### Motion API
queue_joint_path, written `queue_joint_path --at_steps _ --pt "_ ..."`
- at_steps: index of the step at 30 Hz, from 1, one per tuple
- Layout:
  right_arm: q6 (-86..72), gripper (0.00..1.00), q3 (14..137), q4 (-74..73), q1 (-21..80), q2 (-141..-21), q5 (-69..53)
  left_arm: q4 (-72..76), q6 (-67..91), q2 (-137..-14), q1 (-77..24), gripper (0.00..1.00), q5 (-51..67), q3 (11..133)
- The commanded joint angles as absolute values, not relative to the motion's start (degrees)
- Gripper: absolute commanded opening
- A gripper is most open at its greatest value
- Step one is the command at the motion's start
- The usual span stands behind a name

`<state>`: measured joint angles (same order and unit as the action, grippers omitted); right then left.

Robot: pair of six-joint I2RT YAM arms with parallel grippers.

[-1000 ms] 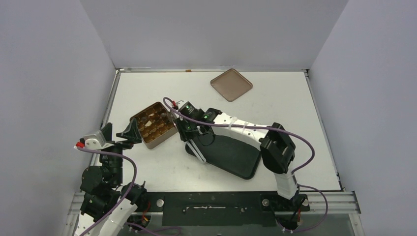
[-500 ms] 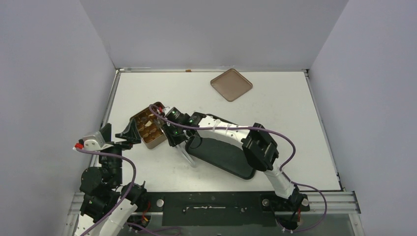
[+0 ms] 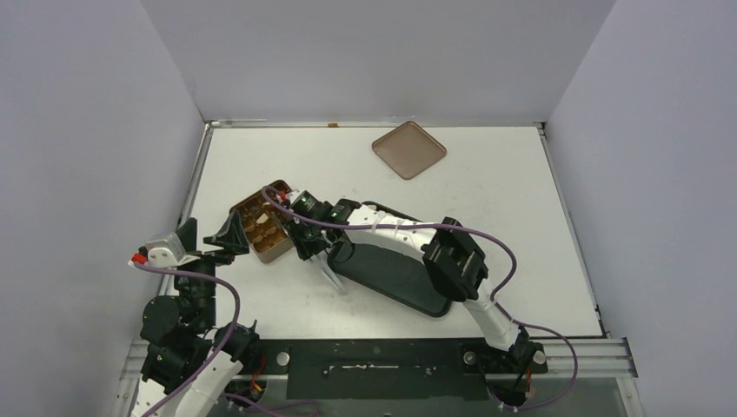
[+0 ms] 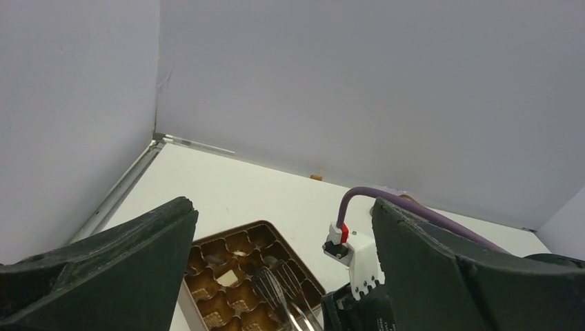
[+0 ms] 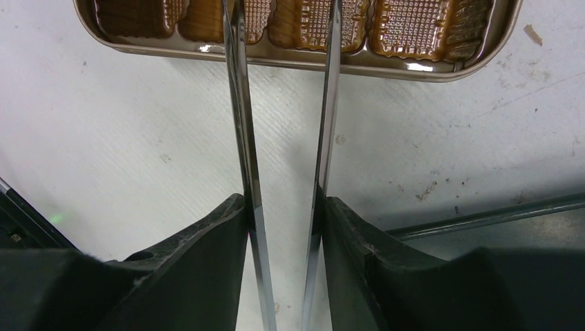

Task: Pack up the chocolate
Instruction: Place the fake chocolate in the packing box.

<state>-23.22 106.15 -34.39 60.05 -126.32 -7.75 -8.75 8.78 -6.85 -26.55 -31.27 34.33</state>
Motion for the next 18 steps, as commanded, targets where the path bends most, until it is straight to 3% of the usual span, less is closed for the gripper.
queue_joint_path --at_steps 1,12,18 --pt "-23.56 0.42 109.42 -33.13 60.21 -125.42 -5.76 -8.00 8.96 -6.13 -26.81 0.97 -31.52 35.06" --pt "-22.68 0.40 109.30 -33.90 60.21 -121.72 -6.19 -8.00 8.88 -6.41 -26.81 0.97 -31.38 35.07" --pt "-22.25 0.39 103.39 -33.63 60.12 -114.86 -5.78 -7.96 8.94 -6.54 -26.81 0.97 -30.98 34.98"
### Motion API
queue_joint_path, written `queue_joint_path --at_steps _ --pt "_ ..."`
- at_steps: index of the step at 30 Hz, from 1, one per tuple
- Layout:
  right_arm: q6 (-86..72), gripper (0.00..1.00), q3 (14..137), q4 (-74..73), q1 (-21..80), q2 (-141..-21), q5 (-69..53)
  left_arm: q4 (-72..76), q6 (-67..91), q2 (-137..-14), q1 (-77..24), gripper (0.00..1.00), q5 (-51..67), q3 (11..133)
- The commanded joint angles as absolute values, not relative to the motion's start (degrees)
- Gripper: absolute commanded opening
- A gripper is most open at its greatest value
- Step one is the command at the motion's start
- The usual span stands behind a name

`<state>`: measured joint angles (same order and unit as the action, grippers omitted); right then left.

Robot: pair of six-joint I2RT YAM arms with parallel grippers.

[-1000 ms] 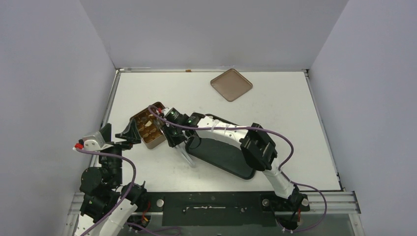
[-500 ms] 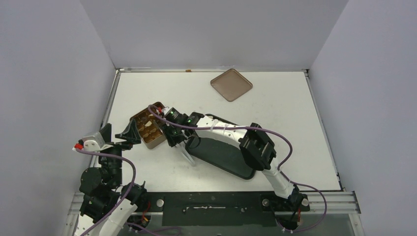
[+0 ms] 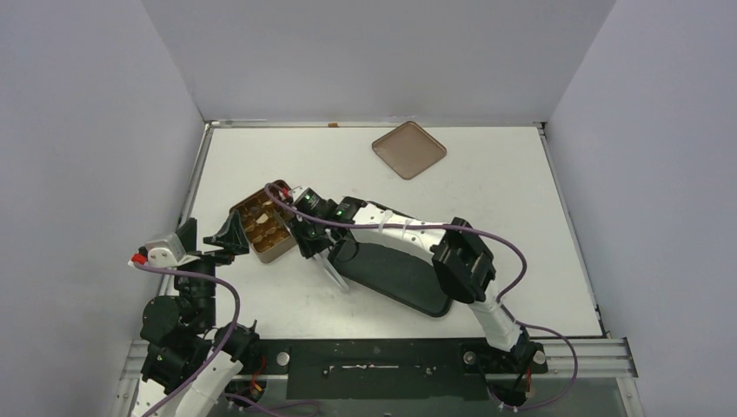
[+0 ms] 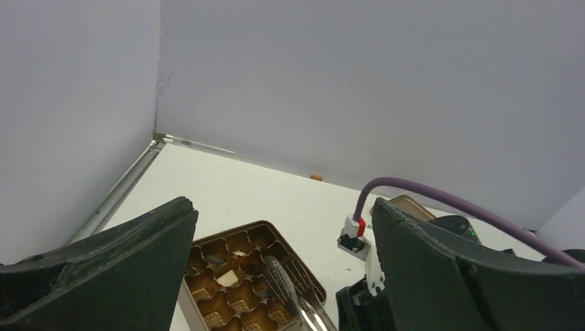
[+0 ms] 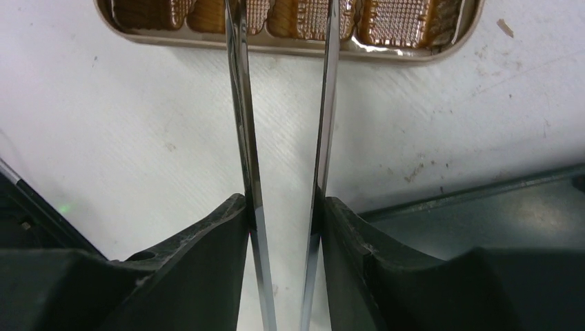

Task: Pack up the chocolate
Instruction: Place the fake chocolate in the packing box, then adjust the clamp.

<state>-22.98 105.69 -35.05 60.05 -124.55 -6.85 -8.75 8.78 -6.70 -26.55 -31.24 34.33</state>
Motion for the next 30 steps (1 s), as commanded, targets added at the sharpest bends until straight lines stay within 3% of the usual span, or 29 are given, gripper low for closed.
queue_joint_path --at_steps 1,13,19,30 --pt "-22.19 0.39 102.03 -33.58 60.12 -113.67 -5.48 -7.85 8.96 -6.61 -26.81 0.97 -30.80 34.85" --pt "-22.25 0.38 85.48 -29.41 60.38 -97.00 -2.86 -14.29 23.52 -13.36 -27.07 0.97 -32.24 40.74" --pt "-22.32 0.38 80.44 -27.80 60.91 -90.75 -1.26 -15.42 32.27 -22.61 -27.07 0.97 -19.62 41.72" --pt "-21.76 0.38 76.43 -25.75 61.30 -84.39 -1.64 -0.99 40.46 -33.82 -27.07 0.90 -5.77 33.95"
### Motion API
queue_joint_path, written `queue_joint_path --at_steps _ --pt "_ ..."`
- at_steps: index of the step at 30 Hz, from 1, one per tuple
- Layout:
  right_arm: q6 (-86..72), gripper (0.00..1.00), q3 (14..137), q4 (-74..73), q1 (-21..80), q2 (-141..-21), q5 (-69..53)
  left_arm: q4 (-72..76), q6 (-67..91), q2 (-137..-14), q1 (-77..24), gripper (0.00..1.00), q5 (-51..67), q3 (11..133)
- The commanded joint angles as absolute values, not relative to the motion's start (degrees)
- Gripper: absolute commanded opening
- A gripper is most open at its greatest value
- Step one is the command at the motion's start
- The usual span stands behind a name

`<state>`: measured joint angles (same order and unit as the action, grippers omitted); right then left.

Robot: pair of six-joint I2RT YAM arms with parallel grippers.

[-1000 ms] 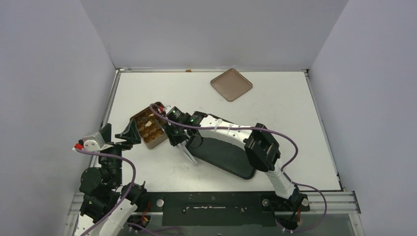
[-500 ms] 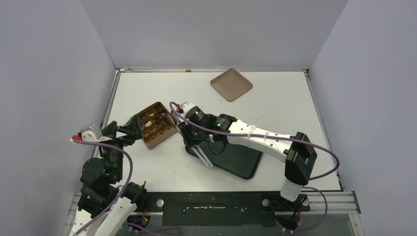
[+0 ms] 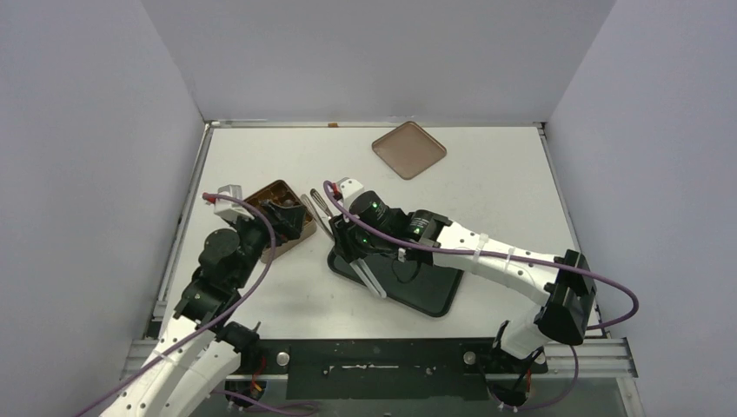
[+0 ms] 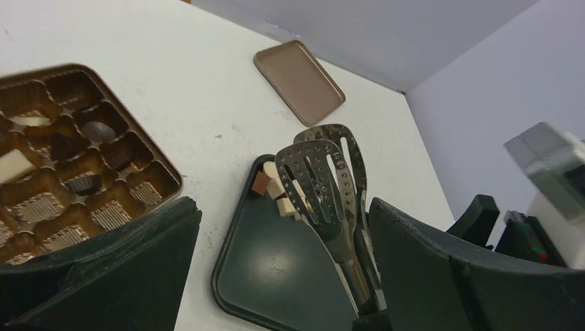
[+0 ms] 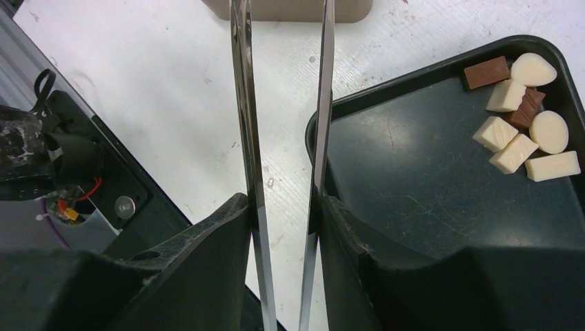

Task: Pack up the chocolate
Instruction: Adjust the clamp.

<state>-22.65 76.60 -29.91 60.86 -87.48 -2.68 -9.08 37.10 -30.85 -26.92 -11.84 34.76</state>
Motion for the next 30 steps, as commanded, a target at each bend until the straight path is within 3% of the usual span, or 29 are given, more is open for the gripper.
queue_joint_path --at_steps 1,6,13,30 --pt "-21.65 0.38 76.27 -25.64 61.29 -84.19 -1.73 -0.82 40.70 -34.58 -27.07 0.90 -5.25 33.88" --pt "-21.58 0.38 76.01 -25.27 61.35 -83.49 -1.70 3.49 41.08 -36.23 -27.07 0.90 -3.98 32.41" --pt "-21.53 0.38 76.14 -25.49 61.35 -82.59 -0.76 -3.52 39.47 -39.42 -27.06 0.89 -9.50 33.02" --pt "-21.87 0.37 76.50 -27.91 61.20 -82.06 3.08 -9.19 38.07 -46.25 -26.98 0.89 -10.57 34.69"
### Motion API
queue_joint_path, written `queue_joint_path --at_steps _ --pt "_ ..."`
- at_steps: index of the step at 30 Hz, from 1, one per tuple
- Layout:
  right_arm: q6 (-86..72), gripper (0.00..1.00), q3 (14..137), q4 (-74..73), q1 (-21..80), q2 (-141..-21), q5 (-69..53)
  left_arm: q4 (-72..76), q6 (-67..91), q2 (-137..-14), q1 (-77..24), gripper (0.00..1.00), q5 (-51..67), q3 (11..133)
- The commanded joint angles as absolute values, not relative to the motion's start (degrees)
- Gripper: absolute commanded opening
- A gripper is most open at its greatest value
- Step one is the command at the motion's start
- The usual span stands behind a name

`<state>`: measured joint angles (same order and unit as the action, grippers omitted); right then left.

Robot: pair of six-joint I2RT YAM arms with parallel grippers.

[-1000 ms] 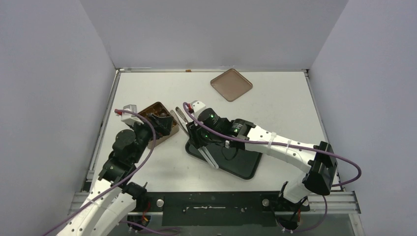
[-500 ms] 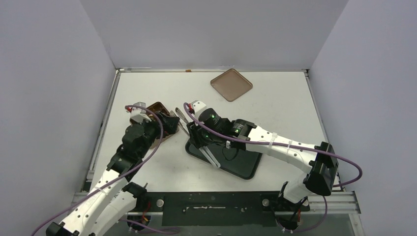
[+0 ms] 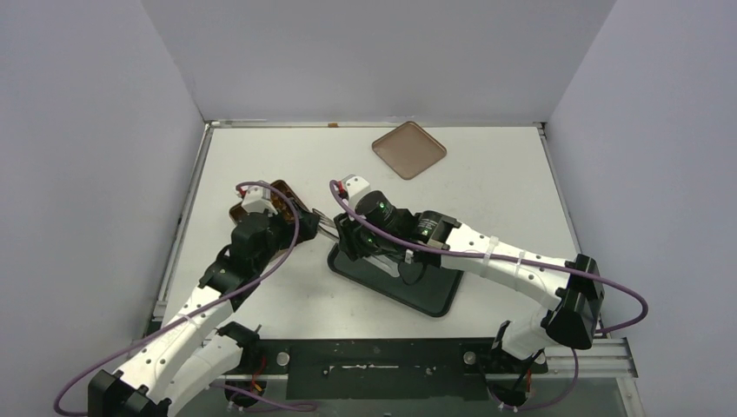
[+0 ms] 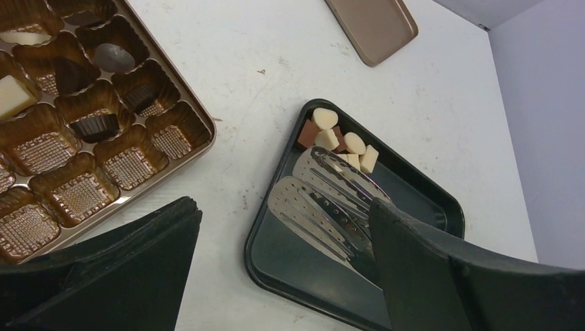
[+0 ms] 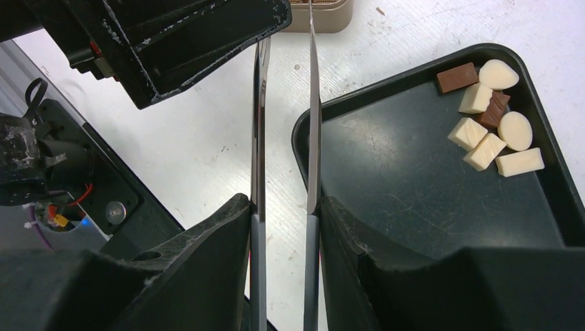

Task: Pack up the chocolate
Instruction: Adjust the clamp, then pick up the fake chocolate from the plate.

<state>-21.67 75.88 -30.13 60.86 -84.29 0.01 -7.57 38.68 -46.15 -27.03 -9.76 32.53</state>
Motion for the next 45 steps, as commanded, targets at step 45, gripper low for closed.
queue_joint_path --at_steps 45 --pt "-27.91 0.40 60.27 -38.77 48.11 -78.71 8.84 -13.56 15.37 -28.22 -26.96 0.97 -18.61 39.11"
